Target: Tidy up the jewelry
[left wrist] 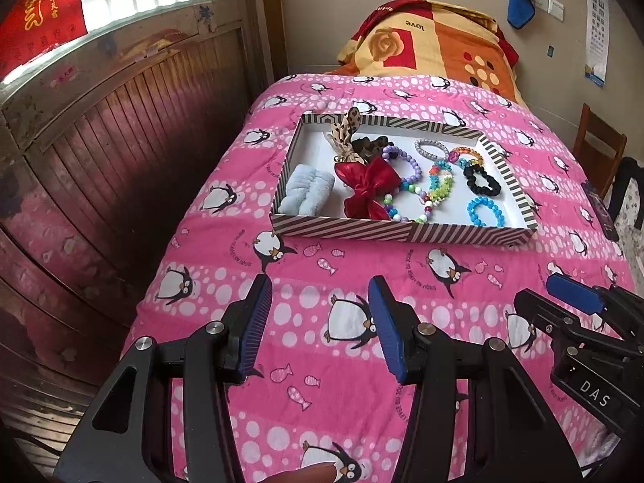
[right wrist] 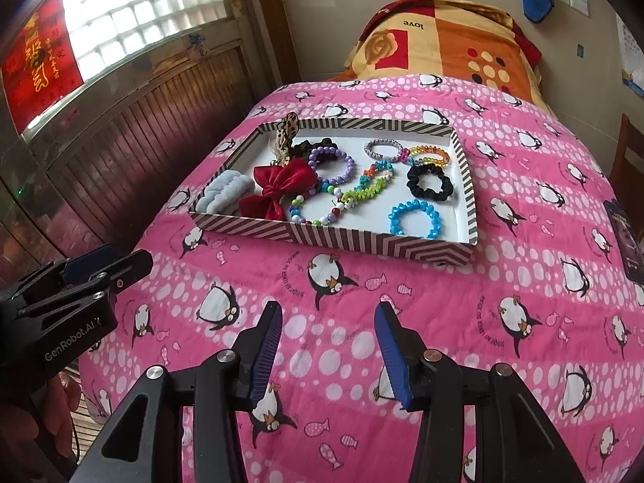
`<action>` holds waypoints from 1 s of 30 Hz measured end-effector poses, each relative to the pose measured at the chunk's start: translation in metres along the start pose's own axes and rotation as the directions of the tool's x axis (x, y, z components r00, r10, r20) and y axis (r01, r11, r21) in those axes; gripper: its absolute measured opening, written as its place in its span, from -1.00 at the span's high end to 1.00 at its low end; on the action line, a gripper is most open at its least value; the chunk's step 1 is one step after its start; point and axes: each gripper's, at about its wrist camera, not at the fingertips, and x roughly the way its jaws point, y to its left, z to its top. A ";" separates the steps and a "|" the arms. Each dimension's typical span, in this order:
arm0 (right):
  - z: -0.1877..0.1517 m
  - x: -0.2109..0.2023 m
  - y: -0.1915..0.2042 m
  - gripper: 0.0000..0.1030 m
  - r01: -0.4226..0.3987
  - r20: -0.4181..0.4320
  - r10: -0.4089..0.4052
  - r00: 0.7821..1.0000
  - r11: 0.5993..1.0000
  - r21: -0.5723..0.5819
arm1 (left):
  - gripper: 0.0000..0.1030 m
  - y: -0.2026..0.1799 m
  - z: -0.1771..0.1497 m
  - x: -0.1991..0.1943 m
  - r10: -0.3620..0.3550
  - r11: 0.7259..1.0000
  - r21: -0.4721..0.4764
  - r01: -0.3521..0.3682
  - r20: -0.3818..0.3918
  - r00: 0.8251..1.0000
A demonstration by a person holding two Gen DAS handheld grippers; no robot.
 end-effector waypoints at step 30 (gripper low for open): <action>-0.013 -0.001 0.011 0.09 0.012 -0.018 -0.012 1.000 1.000 -0.007 | 0.04 0.004 -0.013 -0.006 0.001 1.000 0.028 -0.001 0.011 1.000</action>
